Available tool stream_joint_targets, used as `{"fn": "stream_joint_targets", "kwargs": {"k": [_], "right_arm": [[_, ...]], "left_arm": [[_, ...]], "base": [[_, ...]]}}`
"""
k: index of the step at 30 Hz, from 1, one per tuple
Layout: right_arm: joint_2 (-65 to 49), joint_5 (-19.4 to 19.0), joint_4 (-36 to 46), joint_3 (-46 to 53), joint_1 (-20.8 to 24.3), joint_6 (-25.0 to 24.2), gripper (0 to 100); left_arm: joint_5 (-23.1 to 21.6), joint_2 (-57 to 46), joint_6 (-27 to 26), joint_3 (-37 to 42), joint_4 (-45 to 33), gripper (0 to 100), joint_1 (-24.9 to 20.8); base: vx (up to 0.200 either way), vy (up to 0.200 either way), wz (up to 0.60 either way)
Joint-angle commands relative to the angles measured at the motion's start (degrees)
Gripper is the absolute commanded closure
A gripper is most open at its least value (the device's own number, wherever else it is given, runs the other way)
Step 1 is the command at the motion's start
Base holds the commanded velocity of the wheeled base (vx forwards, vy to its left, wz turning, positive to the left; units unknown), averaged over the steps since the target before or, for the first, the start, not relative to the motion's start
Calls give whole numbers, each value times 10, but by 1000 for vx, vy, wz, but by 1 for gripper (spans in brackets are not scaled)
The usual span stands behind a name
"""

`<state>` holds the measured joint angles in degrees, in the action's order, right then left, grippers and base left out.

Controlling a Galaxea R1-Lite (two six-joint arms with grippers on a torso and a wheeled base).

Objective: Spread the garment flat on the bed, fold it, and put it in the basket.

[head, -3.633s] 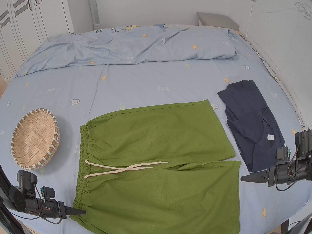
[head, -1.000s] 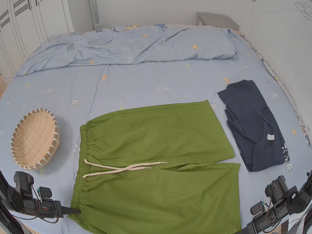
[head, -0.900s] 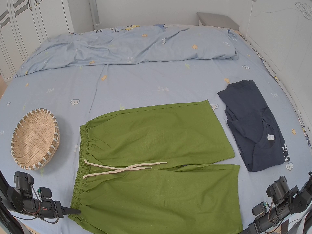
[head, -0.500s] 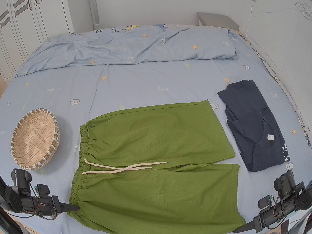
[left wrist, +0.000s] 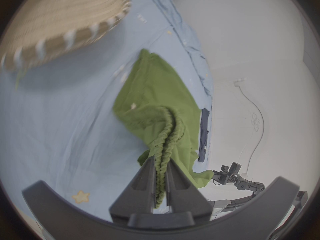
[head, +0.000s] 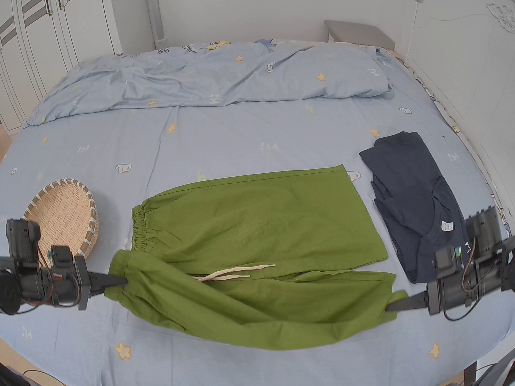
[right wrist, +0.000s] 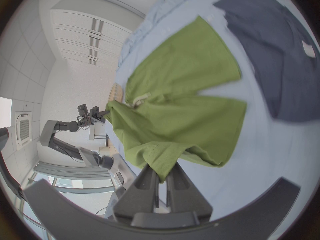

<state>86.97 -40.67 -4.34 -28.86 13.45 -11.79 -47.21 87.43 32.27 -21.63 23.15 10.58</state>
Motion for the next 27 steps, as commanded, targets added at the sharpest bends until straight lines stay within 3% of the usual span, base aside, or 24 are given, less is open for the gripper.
{"fn": "stream_joint_targets", "kwargs": {"k": [1,12,18,27], "right_arm": [[0,-3,47,-157,-14,-19,100],[149,-3,98,-419,-45,-17,100],[218,-3,104,-520,-68,-16,100],[265,-3,105,-589,-89,-17,100]], "left_arm": [[-3,-9,22,-162,-100,100,-28],[2,121,20,-339,-150,100,-36],[1,152,16,-381,-168,100,-34],[4,189,2,-394,-181,100,-26]], "base": [[0,0,0],[0,0,0],[0,0,0],[0,0,0]]}}
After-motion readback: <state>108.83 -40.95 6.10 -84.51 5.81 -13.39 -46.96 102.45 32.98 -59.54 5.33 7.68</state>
